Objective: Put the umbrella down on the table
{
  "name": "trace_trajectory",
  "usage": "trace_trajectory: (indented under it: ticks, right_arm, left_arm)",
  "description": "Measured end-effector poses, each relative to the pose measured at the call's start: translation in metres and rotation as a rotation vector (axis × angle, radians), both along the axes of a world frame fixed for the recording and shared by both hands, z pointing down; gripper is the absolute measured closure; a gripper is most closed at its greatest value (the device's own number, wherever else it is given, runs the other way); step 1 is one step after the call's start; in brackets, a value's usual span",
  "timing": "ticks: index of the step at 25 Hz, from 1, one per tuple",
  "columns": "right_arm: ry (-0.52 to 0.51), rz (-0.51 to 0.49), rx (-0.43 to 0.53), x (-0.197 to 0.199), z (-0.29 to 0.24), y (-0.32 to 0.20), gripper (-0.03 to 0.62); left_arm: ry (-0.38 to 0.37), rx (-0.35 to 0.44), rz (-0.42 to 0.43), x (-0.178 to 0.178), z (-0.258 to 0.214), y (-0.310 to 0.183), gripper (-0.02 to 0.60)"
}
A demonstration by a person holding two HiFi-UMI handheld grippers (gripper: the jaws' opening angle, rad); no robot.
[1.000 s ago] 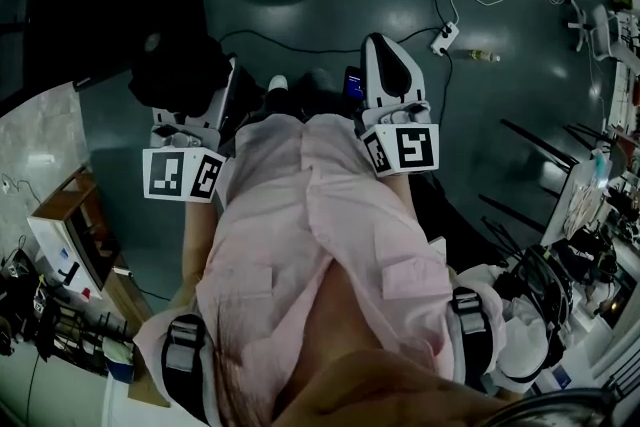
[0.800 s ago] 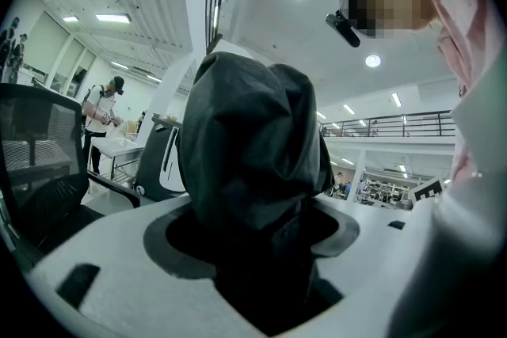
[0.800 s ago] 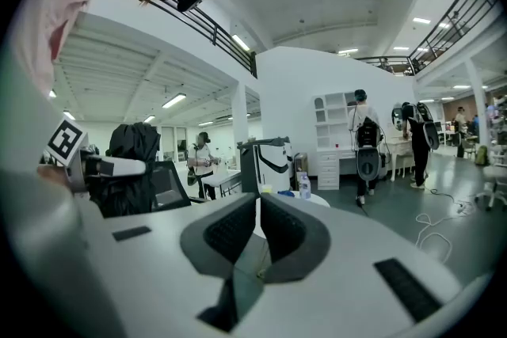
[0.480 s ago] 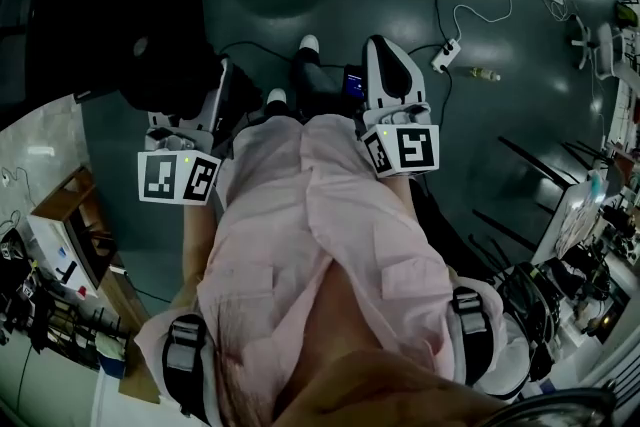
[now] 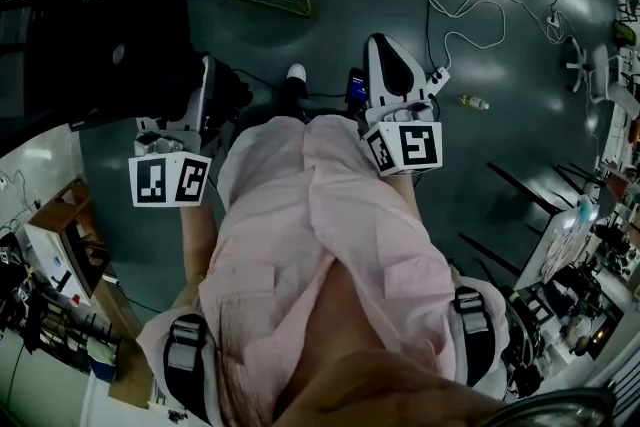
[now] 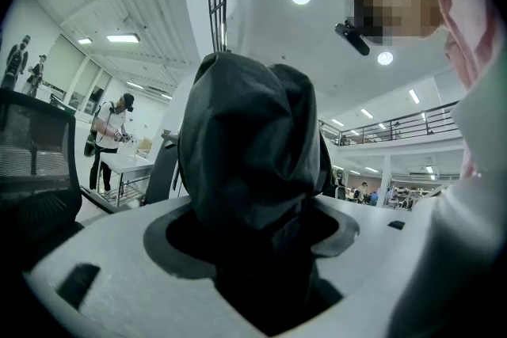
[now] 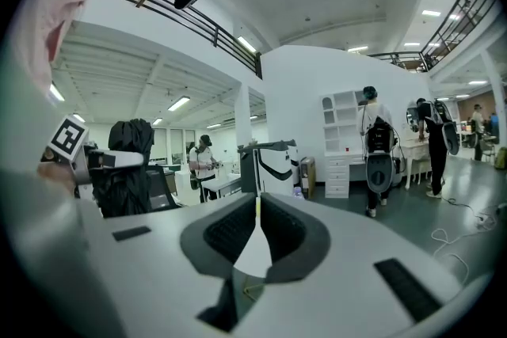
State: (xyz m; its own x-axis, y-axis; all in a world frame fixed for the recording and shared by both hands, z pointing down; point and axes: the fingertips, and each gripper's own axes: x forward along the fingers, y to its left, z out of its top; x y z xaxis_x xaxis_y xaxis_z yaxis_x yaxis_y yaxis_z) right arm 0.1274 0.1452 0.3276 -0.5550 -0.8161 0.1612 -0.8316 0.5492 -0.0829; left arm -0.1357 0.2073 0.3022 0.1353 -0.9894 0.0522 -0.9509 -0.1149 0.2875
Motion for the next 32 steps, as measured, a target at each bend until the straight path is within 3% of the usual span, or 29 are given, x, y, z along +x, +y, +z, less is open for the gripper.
trace_trajectory:
  ticks: [14,24,32]
  right_arm:
    - [0.031,0.027,-0.071,-0.007,0.02,-0.07,0.558]
    - [0.028,0.091,-0.068,-0.045,0.01,-0.15,0.557]
    - [0.015,0.171,-0.08,-0.056,0.016,-0.181,0.558]
  left_arm:
    - [0.034,-0.026,0.011,-0.014,0.014,-0.079,0.262]
    - [0.015,-0.052,0.096,-0.044,0.017,-0.168,0.262]
    - [0.021,-0.089,0.163,-0.064,0.027,-0.217,0.262]
